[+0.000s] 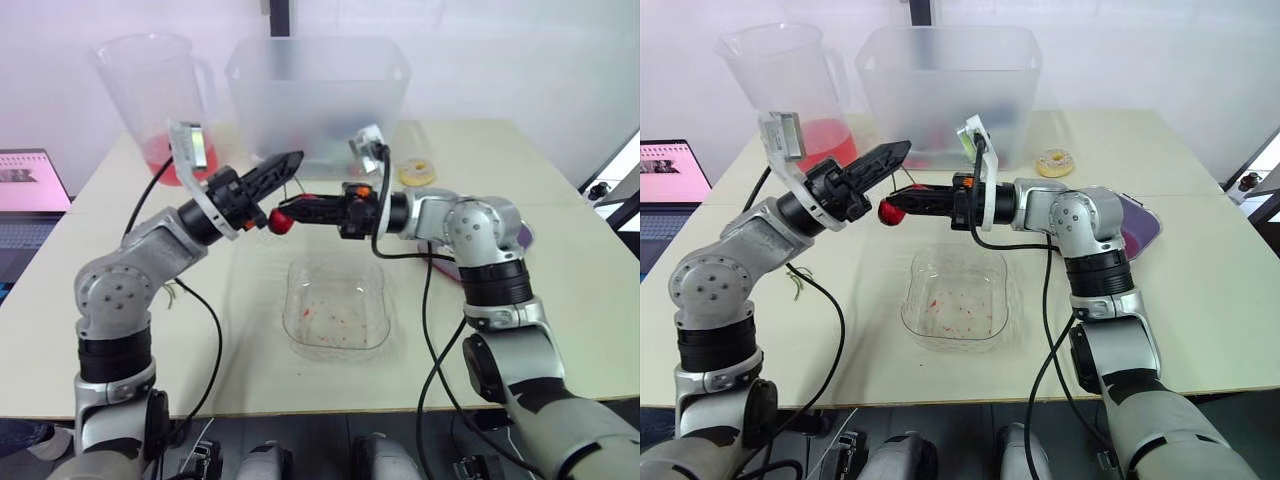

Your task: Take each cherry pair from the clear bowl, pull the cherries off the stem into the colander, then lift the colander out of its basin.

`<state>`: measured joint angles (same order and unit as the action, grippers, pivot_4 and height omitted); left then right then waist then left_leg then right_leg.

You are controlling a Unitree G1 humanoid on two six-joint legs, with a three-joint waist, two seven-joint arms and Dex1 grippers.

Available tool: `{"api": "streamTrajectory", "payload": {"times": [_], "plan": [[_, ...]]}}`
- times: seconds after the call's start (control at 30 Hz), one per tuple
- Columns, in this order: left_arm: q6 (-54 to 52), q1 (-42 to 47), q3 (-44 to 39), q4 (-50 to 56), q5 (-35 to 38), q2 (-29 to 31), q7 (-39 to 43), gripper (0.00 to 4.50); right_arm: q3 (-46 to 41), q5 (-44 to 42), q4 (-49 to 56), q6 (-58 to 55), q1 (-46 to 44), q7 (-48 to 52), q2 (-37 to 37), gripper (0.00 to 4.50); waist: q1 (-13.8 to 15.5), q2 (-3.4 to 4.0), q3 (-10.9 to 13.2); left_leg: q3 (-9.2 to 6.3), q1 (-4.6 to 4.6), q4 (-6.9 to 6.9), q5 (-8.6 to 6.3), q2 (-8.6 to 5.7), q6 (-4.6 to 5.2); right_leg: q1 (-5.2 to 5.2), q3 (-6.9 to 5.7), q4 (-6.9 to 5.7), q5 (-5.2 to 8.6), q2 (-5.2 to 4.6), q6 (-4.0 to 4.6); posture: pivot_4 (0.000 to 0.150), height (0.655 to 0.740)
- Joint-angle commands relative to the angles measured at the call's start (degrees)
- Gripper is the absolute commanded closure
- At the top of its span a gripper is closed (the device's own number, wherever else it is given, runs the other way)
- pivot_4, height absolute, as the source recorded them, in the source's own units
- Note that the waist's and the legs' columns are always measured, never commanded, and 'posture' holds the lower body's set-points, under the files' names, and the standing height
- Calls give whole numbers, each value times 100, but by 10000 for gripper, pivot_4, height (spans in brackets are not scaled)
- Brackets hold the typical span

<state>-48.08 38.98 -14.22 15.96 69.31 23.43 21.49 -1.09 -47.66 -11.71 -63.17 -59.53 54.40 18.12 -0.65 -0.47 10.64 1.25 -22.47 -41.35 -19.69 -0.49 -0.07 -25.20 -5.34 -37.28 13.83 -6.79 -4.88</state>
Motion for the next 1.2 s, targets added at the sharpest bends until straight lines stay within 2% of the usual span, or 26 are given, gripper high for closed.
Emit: {"api": "streamTrajectory", "payload": {"times": [0.03, 0.23, 0.63, 0.8, 0.93, 1.03, 1.2], "plan": [[320, 70, -185, 169, 5, -13, 81, 45000, -256, -182, -106, -183, -102, 6, 46, 38614, -5, 0, 0, 0, 0, 0, 0, 0, 0, 0, 0, 0, 0, 0, 0, 1500, 6863], [365, 87, -142, 92, -81, -99, 152, 45000, -214, -372, -34, -531, -203, 336, 320, 38614, 0, 0, 0, 0, 0, 0, 0, 0, 0, 0, 0, 0, 0, 0, 0, 1500, 6863], [441, 124, -78, 28, -101, -119, 213, 45000, 858, 809, -177, 401, -192, 1307, 1239, 38614, -2, 0, 0, 1, 0, 2, 0, 0, 0, 0, 0, 5, 0, 0, 0, 1500, 6863], [459, 126, -104, -7, -87, -88, 225, 45000, 553, 754, 59, 287, -123, 1282, 1531, 38614, 17, -1, 1, 0, 0, 0, 0, 0, 0, 2, 0, 6, 0, -1, 0, 1500, 6863], [458, 137, -106, -81, -106, -60, 269, 45000, 141, 787, 453, 214, -35, 1075, 2122, 38614, 38, -3, 2, -1, -1, 0, 0, -1, 0, 2, -1, 8, 0, -3, 0, 1500, 6863], [448, 153, -131, -128, -90, -24, 294, 45000, 183, 1387, 326, 745, -22, 1141, 2994, 38614, 60, -2, 2, 0, -1, -1, 0, -2, 0, 3, -1, 9, 0, -3, 0, 1500, 6863], [465, 126, -117, -150, -165, 90, 410, 45000, 1028, 3164, -860, 2460, -335, 1277, 4086, 38614, 110, -4, 4, 9, 2, -1, 0, -2, 0, 4, 3, 9, 0, -2, 0, 1500, 6863]]}}
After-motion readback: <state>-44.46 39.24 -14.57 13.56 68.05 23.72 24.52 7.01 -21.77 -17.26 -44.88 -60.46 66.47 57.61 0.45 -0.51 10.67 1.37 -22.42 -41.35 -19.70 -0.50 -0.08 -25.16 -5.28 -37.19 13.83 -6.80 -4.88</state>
